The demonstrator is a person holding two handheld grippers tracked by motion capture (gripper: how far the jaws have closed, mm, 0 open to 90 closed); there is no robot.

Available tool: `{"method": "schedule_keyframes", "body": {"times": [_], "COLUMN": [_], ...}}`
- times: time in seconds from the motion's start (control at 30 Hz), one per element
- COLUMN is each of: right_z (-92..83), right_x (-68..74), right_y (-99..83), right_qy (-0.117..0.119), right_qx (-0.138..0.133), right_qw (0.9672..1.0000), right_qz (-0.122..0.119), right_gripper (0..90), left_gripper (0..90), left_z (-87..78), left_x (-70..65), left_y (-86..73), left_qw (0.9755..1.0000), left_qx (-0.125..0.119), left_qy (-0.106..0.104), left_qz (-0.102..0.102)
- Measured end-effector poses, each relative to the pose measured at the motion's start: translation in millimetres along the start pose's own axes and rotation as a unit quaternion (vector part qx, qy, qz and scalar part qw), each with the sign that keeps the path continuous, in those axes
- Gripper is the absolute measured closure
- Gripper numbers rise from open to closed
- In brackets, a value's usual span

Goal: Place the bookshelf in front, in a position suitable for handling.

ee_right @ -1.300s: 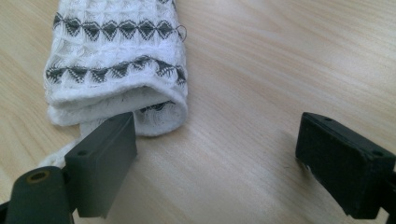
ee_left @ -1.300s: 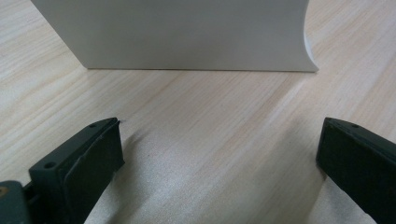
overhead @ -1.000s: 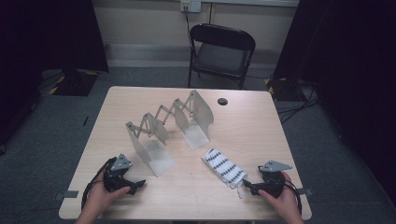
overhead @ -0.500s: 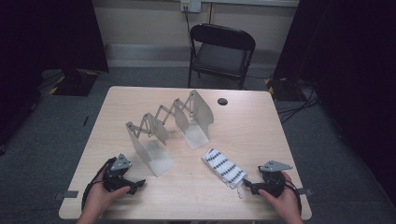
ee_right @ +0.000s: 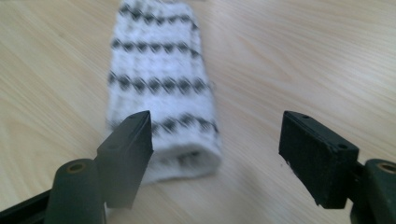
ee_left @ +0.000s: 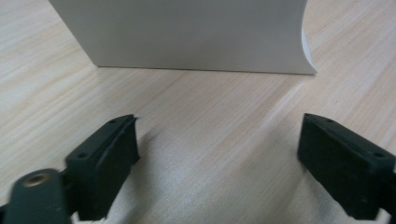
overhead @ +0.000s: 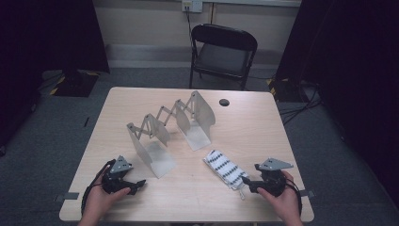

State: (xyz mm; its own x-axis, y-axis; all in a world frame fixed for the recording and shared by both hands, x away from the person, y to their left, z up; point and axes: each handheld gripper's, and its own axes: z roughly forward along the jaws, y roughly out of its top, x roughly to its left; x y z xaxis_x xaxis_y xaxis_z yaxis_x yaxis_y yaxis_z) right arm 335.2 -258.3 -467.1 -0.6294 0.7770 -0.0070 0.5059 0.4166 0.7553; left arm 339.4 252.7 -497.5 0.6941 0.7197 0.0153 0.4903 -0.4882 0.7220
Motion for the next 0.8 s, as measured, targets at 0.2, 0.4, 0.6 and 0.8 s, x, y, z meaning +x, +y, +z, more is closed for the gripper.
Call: {"method": "schedule_keyframes", "body": {"times": [0.2, 0.4, 0.6, 0.8], "right_z": [13.1, 27.9, 40.2, 55.7], "right_x": [12.4, 20.9, 26.2, 35.5], "right_y": [12.3, 21.2, 27.6, 22.5], "right_qy": [0.026, 0.031, 0.036, 0.033], "right_qx": [0.006, 0.012, 0.017, 0.041], "right_qw": [0.9996, 0.9994, 0.9991, 0.9978], "right_qz": [-0.005, -0.010, -0.011, -0.041], "right_gripper": [25.6, 25.2, 25.4, 28.5], "left_gripper": [15.8, 16.2, 16.8, 17.1], "left_z": [-3.5, -6.7, -9.4, -10.1], "left_x": [-2.1, -5.0, -7.0, -9.9], "left_y": [2.8, 3.8, 6.2, 5.0], "left_qw": [0.9999, 1.0000, 0.9999, 0.9999], "left_qx": [-0.001, -0.003, -0.008, -0.009], "left_qy": [0.010, 0.003, -0.002, -0.007], "left_qz": [0.002, 0.005, 0.007, 0.005]}}
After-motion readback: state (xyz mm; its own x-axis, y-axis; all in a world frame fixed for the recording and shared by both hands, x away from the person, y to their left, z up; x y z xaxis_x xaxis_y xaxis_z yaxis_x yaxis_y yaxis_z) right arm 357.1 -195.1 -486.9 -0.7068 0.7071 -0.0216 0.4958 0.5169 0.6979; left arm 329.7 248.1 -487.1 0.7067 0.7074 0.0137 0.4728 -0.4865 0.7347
